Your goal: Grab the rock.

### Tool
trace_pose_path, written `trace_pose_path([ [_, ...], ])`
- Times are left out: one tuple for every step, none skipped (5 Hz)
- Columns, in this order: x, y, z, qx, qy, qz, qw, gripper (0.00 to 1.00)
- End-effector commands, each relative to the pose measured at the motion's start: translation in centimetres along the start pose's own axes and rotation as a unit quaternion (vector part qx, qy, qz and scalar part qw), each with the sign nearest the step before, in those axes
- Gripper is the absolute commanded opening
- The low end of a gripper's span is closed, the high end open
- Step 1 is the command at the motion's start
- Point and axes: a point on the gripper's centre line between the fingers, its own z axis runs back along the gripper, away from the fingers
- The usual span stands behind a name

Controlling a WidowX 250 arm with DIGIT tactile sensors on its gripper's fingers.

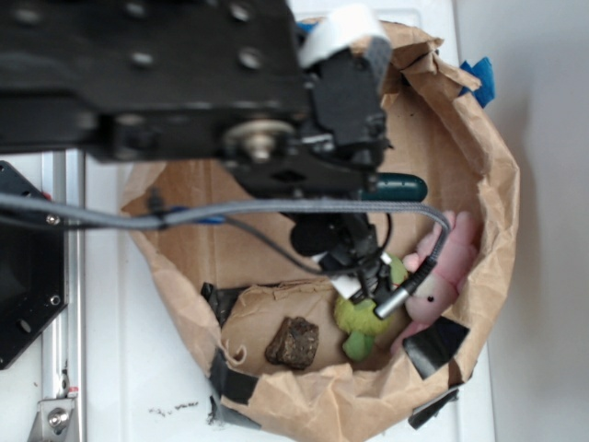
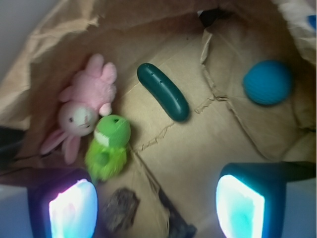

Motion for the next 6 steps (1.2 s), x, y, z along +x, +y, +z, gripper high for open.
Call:
trace_pose_path([
  [1.1,0.8,0.9,-0.009,-0.018,0.021,1.0,1.0],
  [1.1,0.8,0.9,-0.009,-0.018,0.021,1.0,1.0],
  [1.1,0.8,0.9,-0.009,-0.018,0.021,1.0,1.0],
  [1.1,0.8,0.9,-0.009,-0.018,0.021,1.0,1.0],
  [0.9,0.7,1.9,-0.021,-0.003,0.009,1.0,1.0],
  [0.6,0.7,3.1,-0.037,0.011,0.003,0.999,1.0],
])
